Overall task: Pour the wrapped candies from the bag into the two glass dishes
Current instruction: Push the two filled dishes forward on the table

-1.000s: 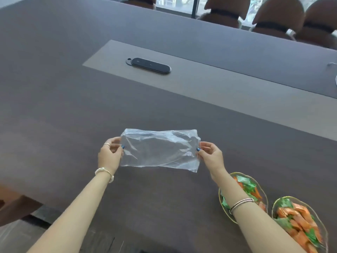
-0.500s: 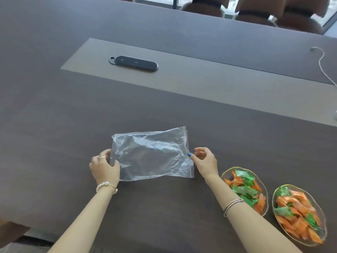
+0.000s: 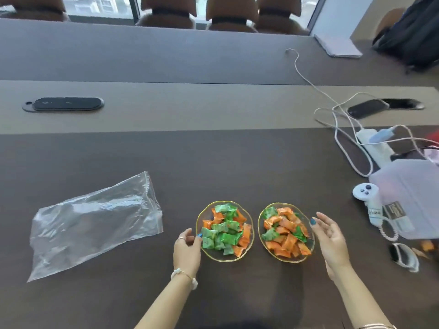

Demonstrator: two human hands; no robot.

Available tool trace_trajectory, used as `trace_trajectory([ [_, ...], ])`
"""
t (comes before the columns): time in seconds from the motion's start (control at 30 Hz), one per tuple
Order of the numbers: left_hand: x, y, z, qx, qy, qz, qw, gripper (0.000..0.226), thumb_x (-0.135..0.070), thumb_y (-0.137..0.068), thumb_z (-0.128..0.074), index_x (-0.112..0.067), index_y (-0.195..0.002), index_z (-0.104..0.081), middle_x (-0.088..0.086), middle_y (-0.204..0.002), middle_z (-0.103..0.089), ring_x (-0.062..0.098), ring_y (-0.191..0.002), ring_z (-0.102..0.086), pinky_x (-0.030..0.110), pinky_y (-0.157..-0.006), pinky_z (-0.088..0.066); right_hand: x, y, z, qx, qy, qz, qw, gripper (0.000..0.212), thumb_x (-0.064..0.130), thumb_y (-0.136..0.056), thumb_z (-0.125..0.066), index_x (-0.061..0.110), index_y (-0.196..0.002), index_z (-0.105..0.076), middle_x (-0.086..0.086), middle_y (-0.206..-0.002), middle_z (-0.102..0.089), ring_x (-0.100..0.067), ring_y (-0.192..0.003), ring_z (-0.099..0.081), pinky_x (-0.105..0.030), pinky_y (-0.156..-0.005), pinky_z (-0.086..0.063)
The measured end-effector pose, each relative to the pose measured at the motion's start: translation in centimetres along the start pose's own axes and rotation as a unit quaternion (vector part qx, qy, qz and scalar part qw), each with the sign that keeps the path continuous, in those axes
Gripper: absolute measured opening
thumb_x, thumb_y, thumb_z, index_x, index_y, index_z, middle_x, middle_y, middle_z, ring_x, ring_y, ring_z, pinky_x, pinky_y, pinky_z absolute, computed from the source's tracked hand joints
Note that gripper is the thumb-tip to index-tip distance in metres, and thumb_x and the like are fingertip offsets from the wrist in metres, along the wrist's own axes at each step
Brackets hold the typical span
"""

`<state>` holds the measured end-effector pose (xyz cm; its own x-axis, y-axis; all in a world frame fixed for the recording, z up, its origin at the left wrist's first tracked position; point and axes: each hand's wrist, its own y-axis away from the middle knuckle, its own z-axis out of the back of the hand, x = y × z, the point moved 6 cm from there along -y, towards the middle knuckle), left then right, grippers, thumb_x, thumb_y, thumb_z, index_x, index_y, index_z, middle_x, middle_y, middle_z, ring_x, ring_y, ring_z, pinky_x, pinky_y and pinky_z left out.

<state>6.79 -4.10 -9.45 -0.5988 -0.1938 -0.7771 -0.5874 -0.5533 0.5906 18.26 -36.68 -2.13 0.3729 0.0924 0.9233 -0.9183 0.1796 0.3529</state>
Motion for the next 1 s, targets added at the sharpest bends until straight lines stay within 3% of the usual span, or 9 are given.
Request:
trace_trajectory([
  [0.03, 0.4, 0.1, -0.6, -0.004, -0.002, 0.001, 1.0, 0.034, -0.018, -0.084, -0.058, -0.016, -0.117, -0.054, 0.005, -0.1, -0.064, 0.026, -0.092, -0.061, 0.046, -0.089, -0.05, -1.1, -0.8, 1.6, -0.012, 0.005, -0.006, 1.0, 0.032, 0.019, -0.083, -0.065, 0.024, -0.113, -0.058, -0.012, -0.123, -0.058, -0.014, -0.104, -0.055, -0.024, -0.094, -0.048],
  [0.1, 0.8, 0.3, -1.5, -0.008, 0.006, -0.005, 1.0, 0.027, -0.014, -0.085, -0.056, -0.023, -0.11, -0.055, 0.0, -0.095, -0.064, 0.027, -0.096, -0.062, 0.049, -0.088, -0.051, -3.2, -2.4, 3.4, -0.008, 0.019, -0.031, 0.999, 0.04, 0.005, -0.085, -0.06, 0.014, -0.123, -0.054, -0.016, -0.124, -0.057, -0.017, -0.105, -0.053, -0.03, -0.092, -0.044],
  [0.2, 0.6, 0.6, -2.2, -0.03, 0.061, 0.001, 0.998, 0.032, -0.006, -0.088, -0.049, -0.016, -0.119, -0.054, 0.007, -0.103, -0.061, 0.028, -0.096, -0.061, 0.044, -0.082, -0.053, -5.0, -3.6, 3.4, 0.045, 0.024, -0.063, 0.997, 0.042, 0.001, -0.084, -0.06, 0.012, -0.124, -0.054, -0.013, -0.115, -0.059, -0.018, -0.096, -0.058, -0.022, -0.07, -0.054],
  [0.27, 0.6, 0.6, -2.3, -0.041, 0.07, 0.005, 0.997, 0.034, -0.004, -0.09, -0.045, -0.013, -0.121, -0.053, 0.01, -0.107, -0.059, 0.028, -0.094, -0.06, 0.041, -0.078, -0.053, -5.7, -4.3, 2.9, 0.075, 0.018, -0.069, 0.995, 0.042, 0.0, -0.083, -0.061, 0.009, -0.124, -0.054, -0.012, -0.11, -0.061, -0.021, -0.095, -0.06, -0.021, -0.063, -0.056],
  [0.37, 0.9, 0.5, -2.4, -0.046, 0.066, 0.008, 0.997, 0.035, -0.001, -0.089, -0.044, -0.01, -0.122, -0.053, 0.014, -0.112, -0.059, 0.028, -0.095, -0.06, 0.039, -0.074, -0.054, -6.4, -4.9, 2.5, 0.096, 0.026, -0.066, 0.993, 0.042, -0.001, -0.082, -0.063, 0.008, -0.122, -0.056, -0.012, -0.11, -0.064, -0.024, -0.099, -0.063, -0.024, -0.063, -0.058],
  [0.53, 0.6, 0.7, -2.9, -0.032, 0.041, 0.002, 0.999, 0.038, 0.004, -0.089, -0.038, -0.004, -0.124, -0.05, 0.016, -0.108, -0.061, 0.03, -0.095, -0.061, 0.023, -0.052, -0.057, -6.3, -5.3, 2.4, 0.11, 0.049, -0.067, 0.99, 0.033, 0.0, -0.079, -0.065, 0.009, -0.111, -0.064, -0.007, -0.101, -0.07, -0.019, -0.092, -0.066, -0.033, -0.069, -0.059],
  [0.7, 0.2, 1.5, -3.4, -0.037, 0.056, -0.004, 0.998, 0.035, 0.005, -0.09, -0.038, -0.001, -0.122, -0.049, 0.014, -0.097, -0.06, 0.029, -0.091, -0.06, 0.02, -0.05, -0.056, -6.1, -5.4, 2.6, 0.112, 0.046, -0.069, 0.99, 0.031, -0.001, -0.079, -0.065, 0.01, -0.108, -0.065, -0.005, -0.098, -0.07, -0.019, -0.09, -0.067, -0.029, -0.064, -0.058],
  [0.83, -0.6, 1.8, -3.4, -0.042, 0.081, -0.018, 0.996, 0.034, 0.006, -0.088, -0.037, 0.0, -0.12, -0.05, 0.019, -0.101, -0.062, 0.026, -0.083, -0.063, 0.022, -0.053, -0.057, -5.2, -5.5, 2.4, 0.099, 0.019, -0.065, 0.993, 0.031, -0.002, -0.078, -0.065, 0.009, -0.107, -0.067, -0.003, -0.096, -0.07, -0.02, -0.091, -0.068, -0.026, -0.061, -0.056],
  [1.0, -5.8, 0.6, -3.1, -0.038, 0.103, -0.072, 0.991, 0.031, 0.006, -0.088, -0.037, -0.004, -0.112, -0.053, 0.01, -0.083, -0.062, 0.003, -0.06, -0.069, 0.019, -0.054, -0.056, -1.1, -7.1, 0.3, 0.088, -0.046, -0.05, 0.994, 0.028, -0.006, -0.077, -0.063, 0.01, -0.099, -0.069, -0.003, -0.092, -0.071, -0.016, -0.083, -0.068, -0.023, -0.056, -0.055],
])
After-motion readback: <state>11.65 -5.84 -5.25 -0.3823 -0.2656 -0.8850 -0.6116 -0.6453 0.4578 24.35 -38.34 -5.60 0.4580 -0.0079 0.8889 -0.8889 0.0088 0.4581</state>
